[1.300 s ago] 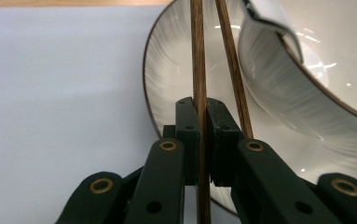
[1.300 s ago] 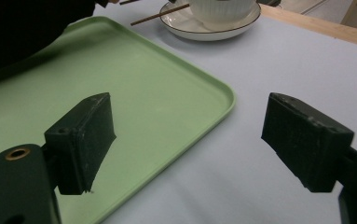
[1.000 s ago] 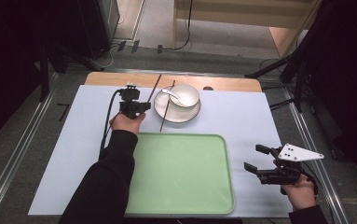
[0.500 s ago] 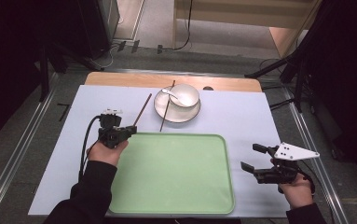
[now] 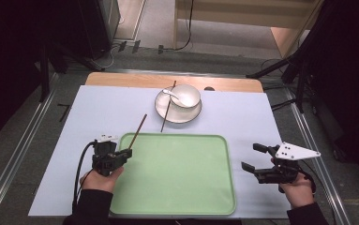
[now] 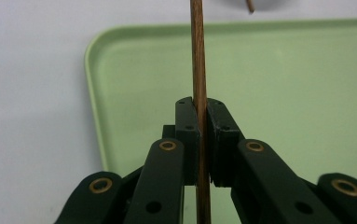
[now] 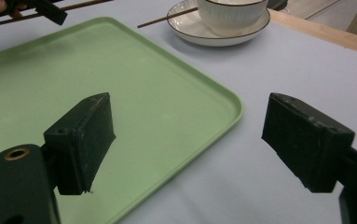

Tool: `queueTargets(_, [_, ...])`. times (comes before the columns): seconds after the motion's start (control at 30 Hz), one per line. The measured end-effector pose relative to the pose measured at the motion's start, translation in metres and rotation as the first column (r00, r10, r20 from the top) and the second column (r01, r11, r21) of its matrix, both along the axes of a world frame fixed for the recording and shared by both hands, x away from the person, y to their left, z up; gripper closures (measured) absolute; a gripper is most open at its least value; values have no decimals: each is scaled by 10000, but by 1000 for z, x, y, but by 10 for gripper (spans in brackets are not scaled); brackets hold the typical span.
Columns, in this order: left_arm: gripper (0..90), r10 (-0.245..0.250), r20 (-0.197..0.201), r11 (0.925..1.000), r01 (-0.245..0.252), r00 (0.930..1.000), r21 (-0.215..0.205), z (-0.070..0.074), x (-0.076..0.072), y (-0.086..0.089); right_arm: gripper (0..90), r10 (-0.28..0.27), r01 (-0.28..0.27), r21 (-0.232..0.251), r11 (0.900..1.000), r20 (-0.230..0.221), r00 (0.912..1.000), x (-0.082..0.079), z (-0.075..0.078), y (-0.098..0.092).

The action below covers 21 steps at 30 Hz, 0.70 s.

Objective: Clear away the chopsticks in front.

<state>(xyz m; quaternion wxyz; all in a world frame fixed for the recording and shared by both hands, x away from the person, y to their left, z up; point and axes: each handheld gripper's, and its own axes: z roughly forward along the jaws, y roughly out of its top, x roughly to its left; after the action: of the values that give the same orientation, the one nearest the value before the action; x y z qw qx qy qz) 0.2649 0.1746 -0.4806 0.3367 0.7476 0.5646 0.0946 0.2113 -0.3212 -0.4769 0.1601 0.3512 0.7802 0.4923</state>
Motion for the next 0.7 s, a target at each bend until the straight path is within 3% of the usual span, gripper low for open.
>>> queueTargets(0.1, [856, 119, -460, 9992, -136, 9989, -372, -8, -8, 1, 174, -67, 67, 19, 10000, -33, 10000, 0, 0, -1])
queueTargets(0.23, [855, 231, -729, 9991, -256, 9971, -332, -14, -16, 1, 174, -128, 128, 18, 9999, -32, 9999, -1, 0, -2])
queueTargets(0.4, [852, 388, -772, 9990, -404, 9963, -200, -18, -25, -4, 174, -137, 137, 45, 9999, -29, 9999, -1, -1, -4])
queueTargets(0.53, [851, 469, -1297, 9978, -524, 9904, -396, -27, -33, -4, 173, -140, 140, 36, 9999, -29, 9999, -1, -1, -4])
queueTargets(0.7, [846, 529, -1235, 9975, -583, 9909, -404, -28, -34, -5, 173, -132, 132, 53, 9999, -7, 9999, -1, 0, -4])
